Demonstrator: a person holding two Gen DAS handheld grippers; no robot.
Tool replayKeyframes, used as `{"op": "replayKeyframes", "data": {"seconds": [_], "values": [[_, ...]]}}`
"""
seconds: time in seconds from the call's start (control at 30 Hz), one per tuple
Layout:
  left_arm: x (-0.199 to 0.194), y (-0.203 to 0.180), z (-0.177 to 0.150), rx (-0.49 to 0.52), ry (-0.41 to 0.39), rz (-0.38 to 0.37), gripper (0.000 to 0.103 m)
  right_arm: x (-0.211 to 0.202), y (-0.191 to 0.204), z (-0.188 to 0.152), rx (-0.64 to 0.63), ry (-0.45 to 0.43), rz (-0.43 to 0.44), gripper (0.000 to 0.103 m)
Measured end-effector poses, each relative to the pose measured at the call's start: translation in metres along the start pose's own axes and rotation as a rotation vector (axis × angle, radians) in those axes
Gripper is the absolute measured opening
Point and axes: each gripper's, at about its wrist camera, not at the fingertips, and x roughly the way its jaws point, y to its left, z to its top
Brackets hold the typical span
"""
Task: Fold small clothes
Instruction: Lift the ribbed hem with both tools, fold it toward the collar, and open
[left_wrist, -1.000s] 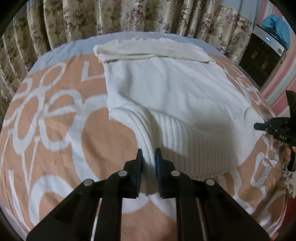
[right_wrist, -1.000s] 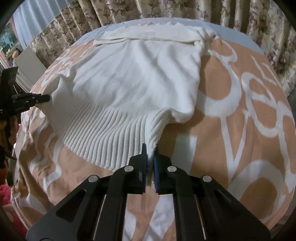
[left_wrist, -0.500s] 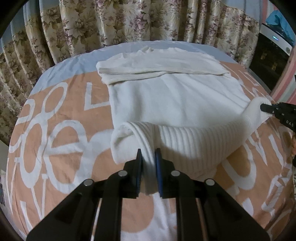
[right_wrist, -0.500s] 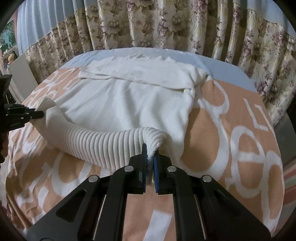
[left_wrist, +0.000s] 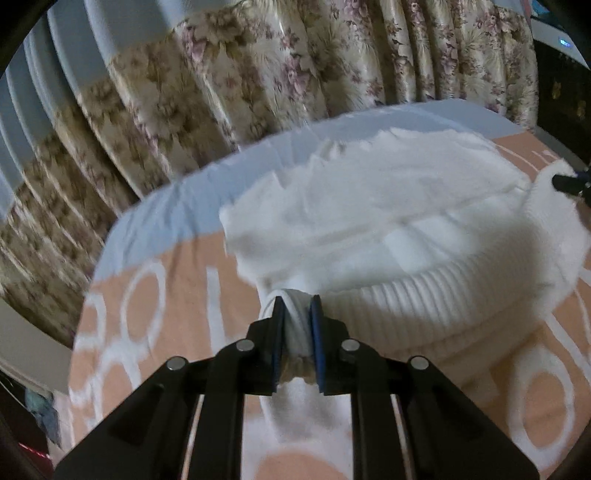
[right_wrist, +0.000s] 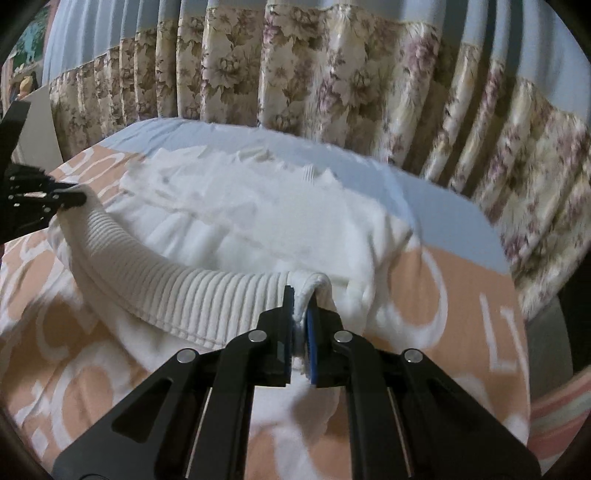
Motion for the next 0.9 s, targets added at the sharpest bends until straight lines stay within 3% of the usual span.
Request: {"op": "replayKeyframes", "data": {"seconds": [0.2,0.3,0.43,0.6,0.9], "values": [[0.021,0.015,0.044,0.01,-0.079,0.037,0.014,0.021,-0.022,0.042,-0.022,-0.089,-0.049,0.006],[0.037,0.032,0.068,-0.031,-0.087,0.004,0.014,0.038,-0.037,0.063,0.003,-0.098,-0.055,0.006],[0.081,0.052,0.088,-0.099,-0.03,-0.071,0.014,0.074,-0.058,0.075,0.073,-0.043,-0.029,0.006],[0.12,0.051,0.09,-0.084,0.029,-0.097,0.014,0.123,-0.068,0.076,0.091,0.058,-0.016,0.006],[0.132,0.045,0.089,-0.029,0.041,-0.08,0.015,0.142,-0.068,0.066,0.086,0.104,-0.006,0.006]]}}
